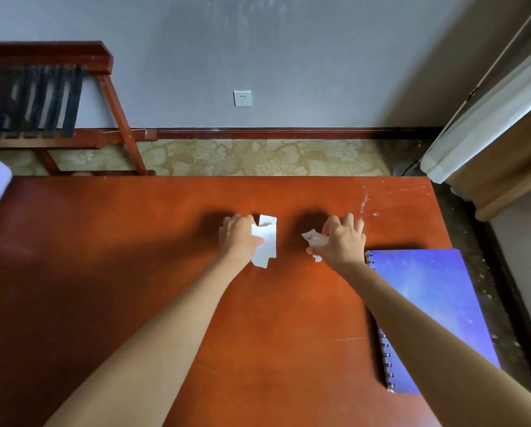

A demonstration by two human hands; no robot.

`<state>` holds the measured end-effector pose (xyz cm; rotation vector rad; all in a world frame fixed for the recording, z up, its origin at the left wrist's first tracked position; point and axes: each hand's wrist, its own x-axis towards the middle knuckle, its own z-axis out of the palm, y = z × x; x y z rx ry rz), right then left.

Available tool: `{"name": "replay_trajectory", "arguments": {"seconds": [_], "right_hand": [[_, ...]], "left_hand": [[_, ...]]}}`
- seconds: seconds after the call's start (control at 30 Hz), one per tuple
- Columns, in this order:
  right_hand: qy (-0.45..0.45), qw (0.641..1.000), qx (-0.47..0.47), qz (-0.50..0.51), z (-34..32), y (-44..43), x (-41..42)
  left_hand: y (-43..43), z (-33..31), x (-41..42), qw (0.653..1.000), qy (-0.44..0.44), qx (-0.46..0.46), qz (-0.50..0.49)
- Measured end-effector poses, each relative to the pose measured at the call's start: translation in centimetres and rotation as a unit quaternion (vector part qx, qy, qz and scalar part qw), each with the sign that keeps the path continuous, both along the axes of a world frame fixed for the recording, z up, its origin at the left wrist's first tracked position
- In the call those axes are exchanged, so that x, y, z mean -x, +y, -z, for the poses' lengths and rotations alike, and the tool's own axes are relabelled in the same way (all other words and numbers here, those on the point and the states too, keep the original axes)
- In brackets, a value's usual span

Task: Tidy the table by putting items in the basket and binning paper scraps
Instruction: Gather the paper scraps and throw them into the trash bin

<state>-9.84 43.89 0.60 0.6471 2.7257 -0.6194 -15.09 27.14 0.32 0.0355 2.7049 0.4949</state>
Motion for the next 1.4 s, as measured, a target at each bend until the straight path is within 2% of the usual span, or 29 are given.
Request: {"name": "replay_trajectory", "arguments": {"seconds": [0.17,0.33,0.47,0.57,0.9,1.07,1.23,1.37,1.4], "right_hand": [[-0.004,0.993,0.1,0.064,0.0,0.4,-0.9],[0.005,0.971,0.203,0.125,0.1,0.8,-1.8],[0.025,0.945,0.269,0.182,-0.1,1.0,-2.0],[0.022,0.933,0.311,0.181,-0.3,0.4,-2.5],[-0.018,0.927,0.348,0.141,-1.6,-3.7,-4.2],[-0.033,0.927,0.351,0.132,-2.3,-8.6,-5.2],[-0.028,0.918,0.37,0.141,-3.5,-15.9,-6.6],[-0.012,0.925,0.359,0.127,-5.2,-23.7,-7.8],[0.004,0.929,0.352,0.115,-5.7,-31.3,-8.7]], "left_hand": [[-0.4,-0.2,-0.9,0.995,-0.003,-0.085,-0.06],[-0.5,-0.7,-1.6,0.984,0.016,-0.141,-0.111],[-1.0,-0.8,-3.5,0.961,0.022,-0.209,-0.177],[-1.8,-0.7,-5.0,0.949,0.013,-0.236,-0.21],[-5.1,-2.5,-7.4,0.925,0.016,-0.281,-0.254],[-9.3,-4.2,-9.1,0.901,0.026,-0.311,-0.3],[-16.2,-6.3,-11.5,0.894,0.037,-0.32,-0.312],[-24.0,-8.5,-13.0,0.881,0.053,-0.341,-0.325],[-31.6,-8.7,-13.7,0.873,0.061,-0.353,-0.331]]}}
